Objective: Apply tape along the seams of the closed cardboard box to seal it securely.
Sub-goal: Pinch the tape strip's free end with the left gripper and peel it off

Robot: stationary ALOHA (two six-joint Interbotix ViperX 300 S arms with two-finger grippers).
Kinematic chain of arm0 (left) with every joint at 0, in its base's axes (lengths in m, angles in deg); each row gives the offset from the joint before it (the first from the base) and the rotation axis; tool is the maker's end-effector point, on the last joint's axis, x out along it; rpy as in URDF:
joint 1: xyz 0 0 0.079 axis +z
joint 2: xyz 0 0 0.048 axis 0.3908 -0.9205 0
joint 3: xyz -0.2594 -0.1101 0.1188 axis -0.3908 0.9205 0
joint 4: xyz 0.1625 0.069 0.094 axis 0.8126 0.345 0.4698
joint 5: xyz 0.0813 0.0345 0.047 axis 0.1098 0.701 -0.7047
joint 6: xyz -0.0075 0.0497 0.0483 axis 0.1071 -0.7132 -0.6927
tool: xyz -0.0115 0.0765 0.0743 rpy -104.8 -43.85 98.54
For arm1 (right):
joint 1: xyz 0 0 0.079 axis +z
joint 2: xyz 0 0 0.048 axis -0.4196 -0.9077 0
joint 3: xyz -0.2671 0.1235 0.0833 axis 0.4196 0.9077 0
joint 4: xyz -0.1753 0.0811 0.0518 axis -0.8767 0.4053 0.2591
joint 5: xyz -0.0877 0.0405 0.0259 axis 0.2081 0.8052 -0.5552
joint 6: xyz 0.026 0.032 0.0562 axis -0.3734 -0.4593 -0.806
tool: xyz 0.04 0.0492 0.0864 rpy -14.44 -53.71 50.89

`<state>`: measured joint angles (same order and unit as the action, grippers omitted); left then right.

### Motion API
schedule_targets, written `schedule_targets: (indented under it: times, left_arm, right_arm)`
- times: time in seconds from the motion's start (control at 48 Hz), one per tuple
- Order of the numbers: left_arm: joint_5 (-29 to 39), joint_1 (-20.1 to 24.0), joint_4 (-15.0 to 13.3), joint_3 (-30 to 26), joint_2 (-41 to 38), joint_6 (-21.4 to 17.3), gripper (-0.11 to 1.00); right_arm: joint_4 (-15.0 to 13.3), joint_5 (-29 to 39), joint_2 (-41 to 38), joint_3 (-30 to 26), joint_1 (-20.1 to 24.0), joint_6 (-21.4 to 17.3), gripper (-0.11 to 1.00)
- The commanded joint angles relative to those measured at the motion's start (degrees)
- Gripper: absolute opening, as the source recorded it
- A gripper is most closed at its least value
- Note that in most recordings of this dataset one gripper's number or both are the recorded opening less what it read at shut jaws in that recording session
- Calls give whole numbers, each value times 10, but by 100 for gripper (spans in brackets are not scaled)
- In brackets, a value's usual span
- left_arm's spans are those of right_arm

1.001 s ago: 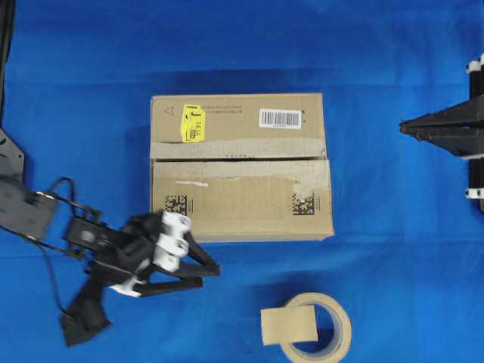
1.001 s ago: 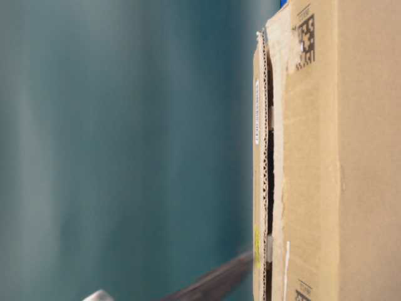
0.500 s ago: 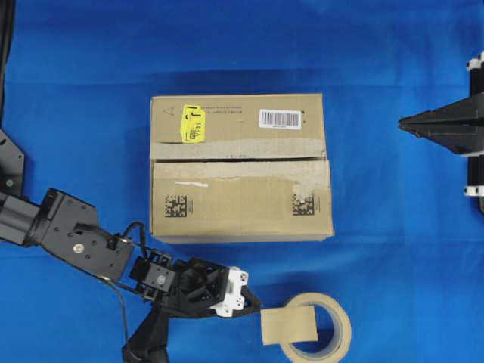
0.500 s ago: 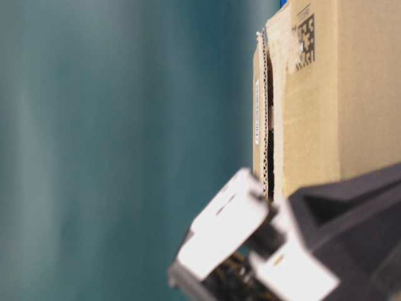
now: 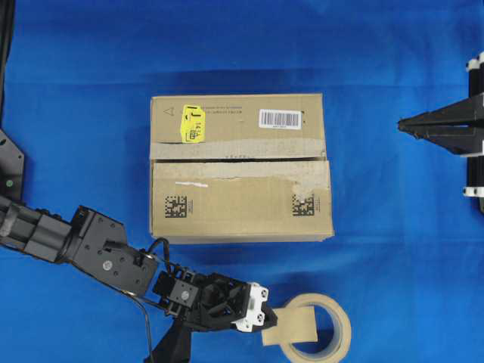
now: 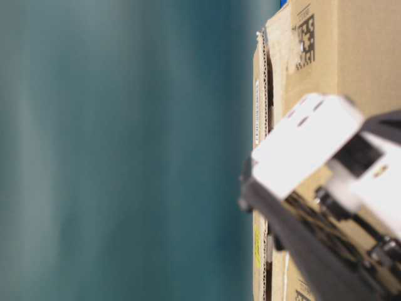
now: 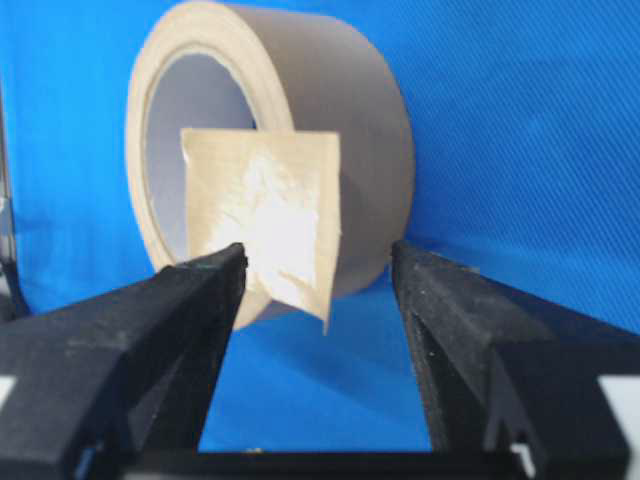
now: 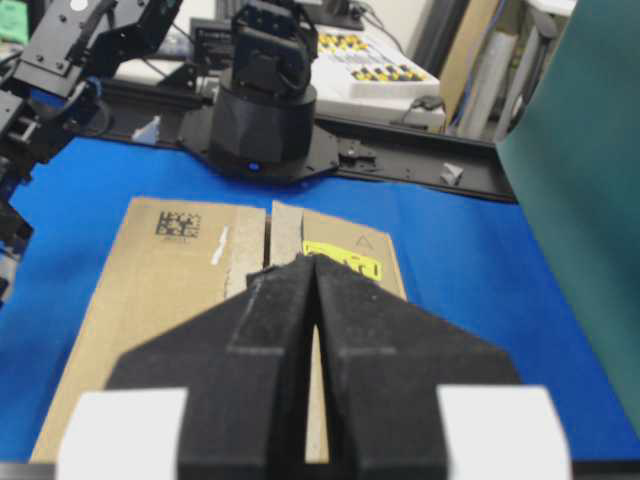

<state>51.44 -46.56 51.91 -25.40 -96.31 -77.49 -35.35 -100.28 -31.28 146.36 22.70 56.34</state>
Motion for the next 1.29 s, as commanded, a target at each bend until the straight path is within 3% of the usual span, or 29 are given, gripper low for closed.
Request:
schedule_targets:
  times: [0.0,0.229,0.48,1.105,1.272]
  left_arm:
    - [-3,-7,-1,-20,6,-3,56]
    - [18,-8,-2,-32,2,-3,47]
    - [68,-2,-7,-33,10,4,0]
    - [99,25,-1,-45,101,-11,0]
    - [102,34,-1,-28,137,-37,0]
  right_arm:
    - [-1,4,-3,-13,-1,1,1]
    - [-1,9,-3,-12,-1,1,1]
    - [-1,12,-5,-12,-1,-1,1]
    - [-1,23,-4,-14,-1,-3,1]
    - [-1,25,-4,-14,-1,-4,1]
